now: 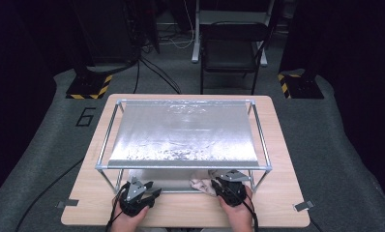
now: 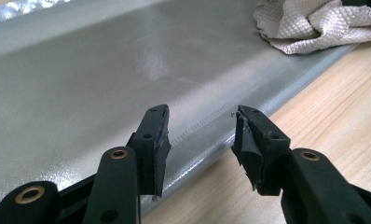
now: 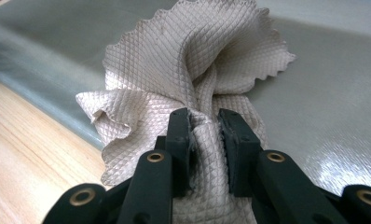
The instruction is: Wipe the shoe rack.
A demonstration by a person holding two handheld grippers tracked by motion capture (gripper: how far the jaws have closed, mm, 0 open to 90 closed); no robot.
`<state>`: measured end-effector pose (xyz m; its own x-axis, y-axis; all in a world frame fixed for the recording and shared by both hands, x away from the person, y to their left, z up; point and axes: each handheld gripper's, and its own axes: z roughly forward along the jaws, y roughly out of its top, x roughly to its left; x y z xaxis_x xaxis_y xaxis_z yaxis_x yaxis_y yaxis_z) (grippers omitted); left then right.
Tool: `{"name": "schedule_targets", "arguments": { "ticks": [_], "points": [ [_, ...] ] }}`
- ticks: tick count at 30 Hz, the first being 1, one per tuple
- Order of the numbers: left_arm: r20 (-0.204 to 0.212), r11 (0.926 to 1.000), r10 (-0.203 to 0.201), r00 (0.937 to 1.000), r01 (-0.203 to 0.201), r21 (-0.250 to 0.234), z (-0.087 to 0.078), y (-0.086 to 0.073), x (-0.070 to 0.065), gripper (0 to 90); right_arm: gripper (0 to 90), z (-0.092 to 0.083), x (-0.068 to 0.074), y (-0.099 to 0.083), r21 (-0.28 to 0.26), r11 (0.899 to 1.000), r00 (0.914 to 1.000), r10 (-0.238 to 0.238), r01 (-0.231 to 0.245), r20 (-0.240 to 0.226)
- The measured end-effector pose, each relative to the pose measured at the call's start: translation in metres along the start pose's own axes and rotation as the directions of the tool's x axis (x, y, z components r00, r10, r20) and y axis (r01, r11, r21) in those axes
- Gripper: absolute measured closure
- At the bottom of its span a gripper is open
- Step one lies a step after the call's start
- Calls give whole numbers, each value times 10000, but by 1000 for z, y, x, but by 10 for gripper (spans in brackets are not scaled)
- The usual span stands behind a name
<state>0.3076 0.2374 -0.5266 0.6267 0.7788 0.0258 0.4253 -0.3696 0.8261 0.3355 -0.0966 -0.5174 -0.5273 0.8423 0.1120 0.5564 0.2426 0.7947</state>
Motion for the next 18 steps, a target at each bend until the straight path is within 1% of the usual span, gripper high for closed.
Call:
{"name": "schedule_targets", "arguments": {
  "ticks": [1, 2, 4, 5, 6, 7, 8, 9, 10, 11, 12, 13, 14, 15, 16, 17, 18],
  "points": [
    [211, 9991, -410, 9989, 409, 77, 0, 0, -2, 553, 748, 2, 3, 0, 123, 9998, 9996, 186, -183, -201],
    [219, 9992, -385, 9990, 384, 65, 0, 0, -2, 555, 748, 3, 5, 1, 55, 9996, 9989, 297, -295, -353],
    [137, 9994, -333, 9993, 333, 36, 1, 0, -2, 564, 750, 6, 5, 3, 65, 9995, 9994, -314, 315, -144],
    [134, 9995, -312, 9994, 311, 54, 1, 0, -2, 567, 750, 7, 7, 4, -37, 9997, 9994, -228, 227, -256],
    [125, 9998, 88, 9999, -91, 201, 0, 1, 0, 570, 750, 8, 8, 5, 55, 9989, 9988, -460, 461, -153],
    [137, 9997, 75, 9999, -78, 210, 0, 1, 0, 574, 751, 10, 11, 5, 97, 9990, 9988, -438, 440, -198],
    [137, 9997, 80, 9999, -83, 212, 0, 1, 0, 577, 753, 12, 14, 6, 147, 9997, 9989, -187, 193, -426],
    [141, 9998, 74, 9999, -77, 208, 0, 1, 0, 579, 754, 14, 15, 7, 151, 9992, 9983, -360, 368, -460],
    [140, 9998, 80, 9999, -83, 203, 0, 1, 0, 581, 755, 16, 21, 8, 203, 9998, 9980, -73, 86, -635],
    [144, 9998, 80, 9999, -83, 189, 0, 1, 0, 582, 755, 18, 21, 9, 170, 9990, 9978, -396, 406, -534],
    [151, 9998, 77, 9999, -80, 187, 0, 1, 0, 582, 755, 20, 24, 10, 216, 9989, 9975, -409, 422, -583],
    [151, 9998, 77, 9999, -80, 179, 0, 1, 0, 582, 754, 22, 26, 11, 217, 9983, 9965, -531, 546, -645],
    [151, 9998, 72, 9999, -74, 173, 0, 1, 0, 582, 752, 23, 30, 12, 234, 9990, 9960, -353, 373, -818],
    [241, 9995, -311, 9992, 309, 102, 1, 0, -2, 582, 747, 24, 34, 13, 231, 9996, 9963, -151, 171, -843],
    [253, 9995, -315, 9992, 313, 82, 1, 0, -2, 581, 735, 24, 37, 14, 76, 9997, 9960, -225, 232, -866],
    [189, 9995, -326, 9993, 326, -11, 1, 0, -3, 580, 711, 23, 36, 16, 36, 9984, 9948, -557, 562, -849],
    [223, 9995, -305, 9993, 303, 69, 0, 0, -2, 578, 693, 22, 38, 16, -15, 9996, 9951, -297, 297, -938]
  ]
}}
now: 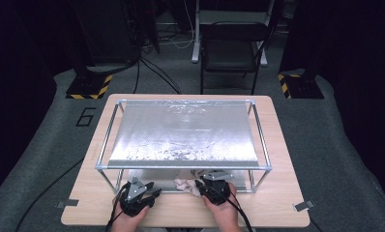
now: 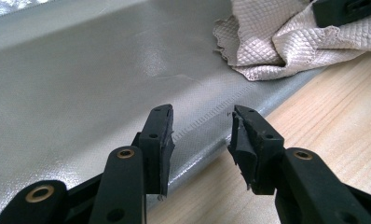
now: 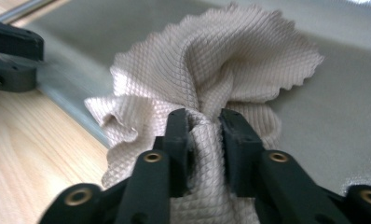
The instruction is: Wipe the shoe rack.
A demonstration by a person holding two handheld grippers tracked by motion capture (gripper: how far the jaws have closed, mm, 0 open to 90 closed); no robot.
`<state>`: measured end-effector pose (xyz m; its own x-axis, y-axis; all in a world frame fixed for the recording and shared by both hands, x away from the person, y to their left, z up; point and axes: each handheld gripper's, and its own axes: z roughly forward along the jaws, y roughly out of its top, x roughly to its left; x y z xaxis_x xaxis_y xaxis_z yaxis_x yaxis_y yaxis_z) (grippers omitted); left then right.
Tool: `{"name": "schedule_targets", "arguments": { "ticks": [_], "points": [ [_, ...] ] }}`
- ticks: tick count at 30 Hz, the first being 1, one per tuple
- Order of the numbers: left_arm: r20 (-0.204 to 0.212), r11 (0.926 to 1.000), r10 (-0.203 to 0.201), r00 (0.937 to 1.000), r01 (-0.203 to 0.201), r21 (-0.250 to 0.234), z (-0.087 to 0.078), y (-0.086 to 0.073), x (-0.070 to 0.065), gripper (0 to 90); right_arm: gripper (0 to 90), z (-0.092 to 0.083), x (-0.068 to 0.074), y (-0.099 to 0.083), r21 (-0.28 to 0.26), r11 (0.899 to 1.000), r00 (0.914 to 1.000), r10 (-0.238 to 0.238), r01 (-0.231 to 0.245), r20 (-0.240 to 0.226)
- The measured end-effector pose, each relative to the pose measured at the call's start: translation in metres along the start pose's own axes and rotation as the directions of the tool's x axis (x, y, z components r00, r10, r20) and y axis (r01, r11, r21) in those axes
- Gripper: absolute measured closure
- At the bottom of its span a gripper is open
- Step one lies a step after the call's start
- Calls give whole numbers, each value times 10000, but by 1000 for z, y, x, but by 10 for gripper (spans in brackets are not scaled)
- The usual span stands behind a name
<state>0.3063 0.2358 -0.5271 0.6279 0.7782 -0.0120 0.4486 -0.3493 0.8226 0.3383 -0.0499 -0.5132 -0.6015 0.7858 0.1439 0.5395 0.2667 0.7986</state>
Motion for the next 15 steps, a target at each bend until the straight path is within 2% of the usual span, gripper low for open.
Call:
{"name": "schedule_targets", "arguments": {
  "ticks": [1, 2, 3, 4, 5, 6, 7, 8, 9, 10, 11, 14, 15],
  "points": [
    [4, 10000, -28, 10000, 28, 15, 0, 0, 0, 573, 671, -4, -2, 1, -132, 9997, 9997, -225, 226, 102],
    [-132, 9999, 103, 9999, -104, -62, 0, 0, 1, 568, 662, -7, 0, 2, -173, 9998, 9999, 107, -106, 70],
    [-208, 9996, 276, 9994, -277, -46, -1, 0, 2, 564, 643, -10, -4, 2, -386, 9993, 10000, -21, 23, 40],
    [-296, 9992, 386, 9988, -390, -126, -1, 1, 3, 561, 632, -14, -5, 3, -429, 9990, 9997, -141, 150, 215],
    [-105, 9993, 354, 9993, -353, 80, -2, 2, 3, 557, 622, -18, -8, 4, -545, 9982, 9992, -237, 254, 315],
    [-18, 10000, 71, 10000, -71, -16, -1, 2, 1, 552, 607, -22, -9, 4, -551, 9983, 9993, -164, 183, 342],
    [-191, 9990, 449, 9988, -450, -54, -2, 3, 2, 547, 595, -25, -12, 4, -702, 9969, 9987, -342, 368, 371],
    [-265, 9988, 457, 9986, -461, -148, -1, 4, 2, 543, 577, -29, -14, 4, -674, 9969, 9984, -368, 397, 436],
    [11, 10000, -17, 10000, 17, -38, -1, 4, -1, 538, 561, -32, -14, 3, -790, 9968, 9989, -112, 147, 447],
    [0, 10000, -53, 10000, 53, -52, -1, 4, -2, 533, 557, -36, -14, 3, -821, 9966, 9988, 117, -78, 475],
    [-108, 9992, 387, 9992, -387, 3, -2, 6, 0, 527, 555, -39, -16, 2, -933, 9956, 9984, 86, -34, 560],
    [-171, 9986, 513, 9985, -515, -82, -1, 8, 0, 518, 554, -48, -22, 0, -1046, 9944, 9965, 243, -158, 805],
    [-60, 9995, 303, 9995, -303, -27, 0, 8, -2, 515, 555, -50, -25, -1, -991, 9951, 9951, 133, -36, 977]
  ]
}}
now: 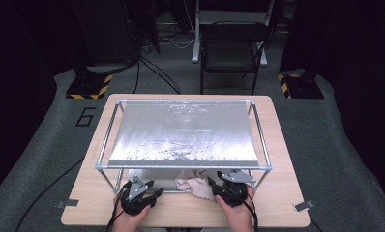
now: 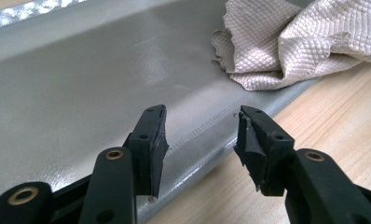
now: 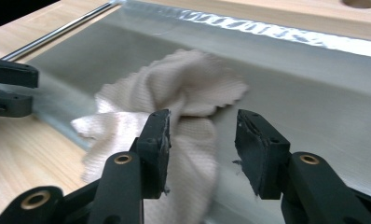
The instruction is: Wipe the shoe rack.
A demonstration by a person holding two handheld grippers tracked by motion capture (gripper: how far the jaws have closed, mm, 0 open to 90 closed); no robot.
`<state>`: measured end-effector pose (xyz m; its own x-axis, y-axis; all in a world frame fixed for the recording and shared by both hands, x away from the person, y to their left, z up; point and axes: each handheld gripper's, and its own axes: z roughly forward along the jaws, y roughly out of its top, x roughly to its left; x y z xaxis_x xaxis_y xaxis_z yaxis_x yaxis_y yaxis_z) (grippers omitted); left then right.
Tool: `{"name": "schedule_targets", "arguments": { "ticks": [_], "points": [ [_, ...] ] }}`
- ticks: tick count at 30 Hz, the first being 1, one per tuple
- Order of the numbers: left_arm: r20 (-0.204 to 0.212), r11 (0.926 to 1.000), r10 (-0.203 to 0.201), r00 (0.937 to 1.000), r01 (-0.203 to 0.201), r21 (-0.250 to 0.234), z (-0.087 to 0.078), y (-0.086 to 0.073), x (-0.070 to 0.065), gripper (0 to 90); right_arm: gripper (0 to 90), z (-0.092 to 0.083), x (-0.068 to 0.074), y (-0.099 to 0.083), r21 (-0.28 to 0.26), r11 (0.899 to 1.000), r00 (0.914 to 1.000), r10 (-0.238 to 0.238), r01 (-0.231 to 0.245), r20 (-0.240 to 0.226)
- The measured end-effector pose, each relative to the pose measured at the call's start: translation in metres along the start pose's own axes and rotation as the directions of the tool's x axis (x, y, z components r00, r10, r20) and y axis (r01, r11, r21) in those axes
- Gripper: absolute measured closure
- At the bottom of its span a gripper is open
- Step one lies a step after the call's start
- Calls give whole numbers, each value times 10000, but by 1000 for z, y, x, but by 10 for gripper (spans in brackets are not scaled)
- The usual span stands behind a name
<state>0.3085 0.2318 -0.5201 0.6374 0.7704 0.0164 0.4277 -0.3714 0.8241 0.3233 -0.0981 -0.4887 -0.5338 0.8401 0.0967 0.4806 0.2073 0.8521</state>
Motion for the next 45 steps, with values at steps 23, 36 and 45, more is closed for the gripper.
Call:
{"name": "schedule_targets", "arguments": {
  "ticks": [23, 36, 45],
  "points": [
    [360, 9987, 491, 9981, -485, -166, 17, 22, -15, 430, 579, 11, -27, -32, 1117, 9921, 9970, 516, -579, 578],
    [916, 9989, 216, 9956, -177, -429, 35, 38, -32, 377, 605, 10, -27, -35, 1181, 9921, 9967, 337, -423, 736],
    [1099, 9981, -380, 9932, 430, -438, 47, 45, -42, 334, 618, 8, -25, -37, 1130, 9929, 9973, 300, -375, 674]
  ]
}}
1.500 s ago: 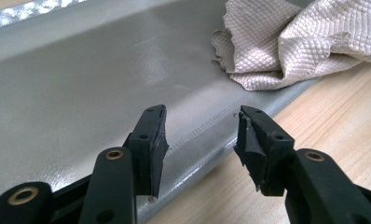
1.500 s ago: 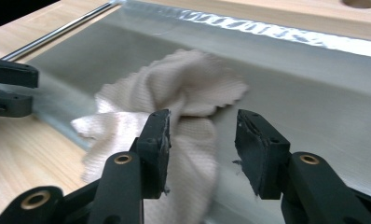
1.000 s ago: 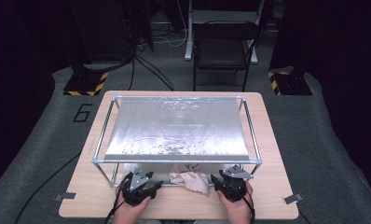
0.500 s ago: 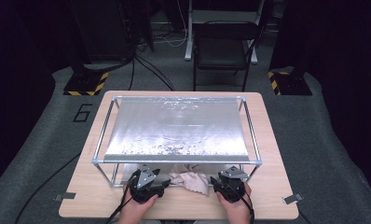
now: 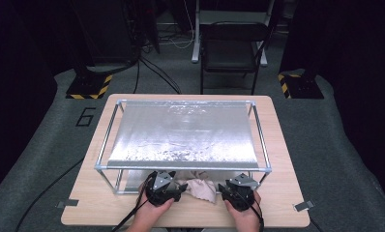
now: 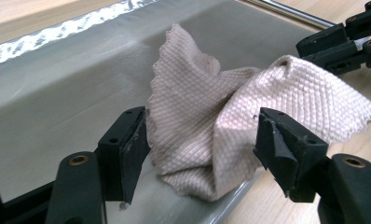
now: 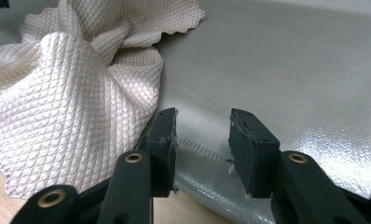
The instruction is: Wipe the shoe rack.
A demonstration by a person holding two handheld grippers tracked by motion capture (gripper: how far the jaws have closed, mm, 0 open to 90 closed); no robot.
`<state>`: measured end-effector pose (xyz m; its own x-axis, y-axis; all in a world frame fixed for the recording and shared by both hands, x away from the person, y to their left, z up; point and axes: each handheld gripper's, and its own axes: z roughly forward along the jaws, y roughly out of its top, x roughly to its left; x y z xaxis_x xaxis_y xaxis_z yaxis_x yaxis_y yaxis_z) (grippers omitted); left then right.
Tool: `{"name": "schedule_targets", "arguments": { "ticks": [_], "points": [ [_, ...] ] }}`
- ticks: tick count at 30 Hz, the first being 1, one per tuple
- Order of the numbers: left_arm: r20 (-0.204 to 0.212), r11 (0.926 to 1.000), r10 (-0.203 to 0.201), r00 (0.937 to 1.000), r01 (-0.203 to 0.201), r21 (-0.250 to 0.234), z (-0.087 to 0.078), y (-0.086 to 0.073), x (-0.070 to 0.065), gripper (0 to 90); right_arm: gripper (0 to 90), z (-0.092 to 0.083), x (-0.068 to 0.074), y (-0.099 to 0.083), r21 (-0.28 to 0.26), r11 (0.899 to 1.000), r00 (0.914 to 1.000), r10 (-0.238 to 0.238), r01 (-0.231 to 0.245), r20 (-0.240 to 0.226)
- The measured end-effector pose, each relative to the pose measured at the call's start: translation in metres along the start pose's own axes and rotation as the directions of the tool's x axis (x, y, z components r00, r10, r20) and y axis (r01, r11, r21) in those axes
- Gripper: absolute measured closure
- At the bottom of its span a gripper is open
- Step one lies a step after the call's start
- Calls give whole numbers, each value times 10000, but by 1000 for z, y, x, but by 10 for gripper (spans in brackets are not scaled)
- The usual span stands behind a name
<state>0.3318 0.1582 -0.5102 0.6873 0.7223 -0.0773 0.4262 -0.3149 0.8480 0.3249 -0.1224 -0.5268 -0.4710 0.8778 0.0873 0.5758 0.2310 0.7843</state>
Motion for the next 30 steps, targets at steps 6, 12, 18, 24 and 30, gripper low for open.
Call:
{"name": "schedule_targets", "arguments": {
  "ticks": [6, 12, 18, 24, 30],
  "points": [
    [95, 9995, 45, 9999, -48, 327, 12, 2, -4, 324, 593, -3, 3, 0, -128, 9996, 9996, 258, -259, -122],
    [172, 9897, 971, 9951, -984, 1039, 20, 0, -2, 429, 586, -6, -2, -3, -116, 9998, 9998, 173, -171, 126],
    [291, 9890, 717, 9970, -748, 1278, 19, -2, 0, 685, 590, -6, -2, -4, -64, 9998, 9998, 187, -186, 109],
    [47, 9908, 540, 9985, -542, 1238, 10, -8, 5, 873, 595, -5, -2, -5, -241, 9993, 9996, 271, -269, 96],
    [-126, 9898, 797, 9967, -776, 1191, -5, -13, 19, 880, 596, -7, -3, -5, -162, 9996, 9997, 227, -225, 129]
  ]
}}
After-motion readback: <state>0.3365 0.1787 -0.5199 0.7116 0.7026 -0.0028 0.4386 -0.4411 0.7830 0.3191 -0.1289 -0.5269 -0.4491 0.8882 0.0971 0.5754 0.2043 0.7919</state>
